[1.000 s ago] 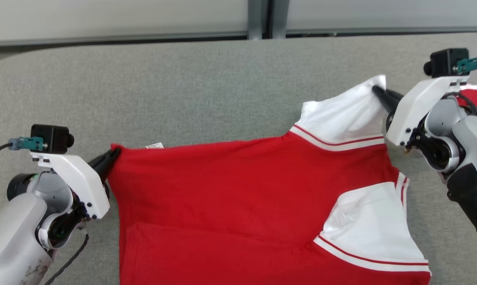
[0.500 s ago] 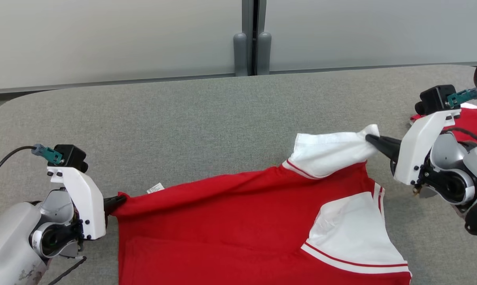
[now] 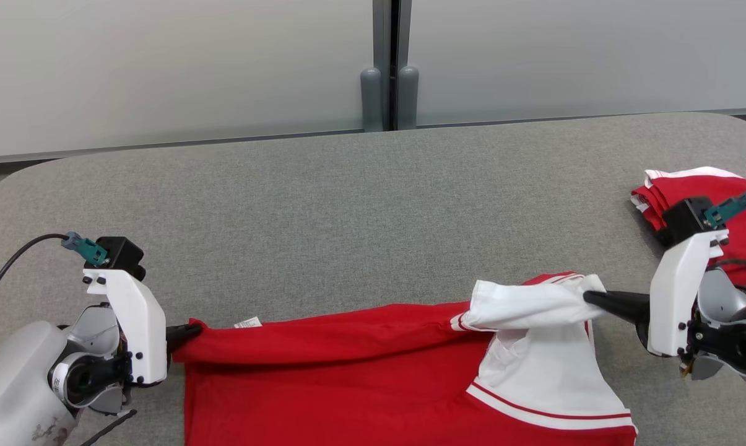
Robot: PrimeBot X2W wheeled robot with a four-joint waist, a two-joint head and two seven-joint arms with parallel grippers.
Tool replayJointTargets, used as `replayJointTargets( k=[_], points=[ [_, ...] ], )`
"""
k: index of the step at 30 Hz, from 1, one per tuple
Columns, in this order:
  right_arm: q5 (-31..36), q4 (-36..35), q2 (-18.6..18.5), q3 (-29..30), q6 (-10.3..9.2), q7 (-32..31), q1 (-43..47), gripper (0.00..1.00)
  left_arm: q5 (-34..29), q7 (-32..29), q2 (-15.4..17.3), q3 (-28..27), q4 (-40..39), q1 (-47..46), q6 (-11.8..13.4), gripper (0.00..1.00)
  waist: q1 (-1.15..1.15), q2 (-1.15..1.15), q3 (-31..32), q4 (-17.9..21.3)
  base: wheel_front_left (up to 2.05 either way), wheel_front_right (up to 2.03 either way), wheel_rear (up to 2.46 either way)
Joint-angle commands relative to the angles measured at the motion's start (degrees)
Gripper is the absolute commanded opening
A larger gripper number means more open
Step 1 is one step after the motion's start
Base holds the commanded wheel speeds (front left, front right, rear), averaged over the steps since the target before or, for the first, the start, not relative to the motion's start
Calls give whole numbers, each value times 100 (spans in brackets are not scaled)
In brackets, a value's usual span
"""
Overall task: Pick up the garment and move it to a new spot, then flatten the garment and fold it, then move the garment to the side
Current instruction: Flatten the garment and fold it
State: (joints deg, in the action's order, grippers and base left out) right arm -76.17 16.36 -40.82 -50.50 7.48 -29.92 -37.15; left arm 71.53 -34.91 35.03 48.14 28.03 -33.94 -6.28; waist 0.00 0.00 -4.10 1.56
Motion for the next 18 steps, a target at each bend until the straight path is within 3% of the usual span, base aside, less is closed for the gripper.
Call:
replayJointTargets(
  k=[1,13,14,17,18],
  points=[
    [-58,-49,-34,5,4,-78,133,0,25,-33,37,-1,-4,45,-27,0,0,0,3,5,0,0,0],
    [-296,-187,-112,125,3,-505,671,0,180,-224,20,79,64,224,-14,0,0,0,51,26,0,0,0],
    [-314,-189,-110,137,3,-544,719,5,203,-246,22,84,64,232,-14,0,0,0,47,29,0,0,0],
    [-326,-187,-89,145,3,-638,840,46,213,-297,26,88,77,284,-5,0,0,0,33,39,0,0,0],
    [-310,-177,-77,137,3,-678,878,58,229,-306,25,91,83,299,-2,48,0,0,31,41,0,0,0]
  ],
)
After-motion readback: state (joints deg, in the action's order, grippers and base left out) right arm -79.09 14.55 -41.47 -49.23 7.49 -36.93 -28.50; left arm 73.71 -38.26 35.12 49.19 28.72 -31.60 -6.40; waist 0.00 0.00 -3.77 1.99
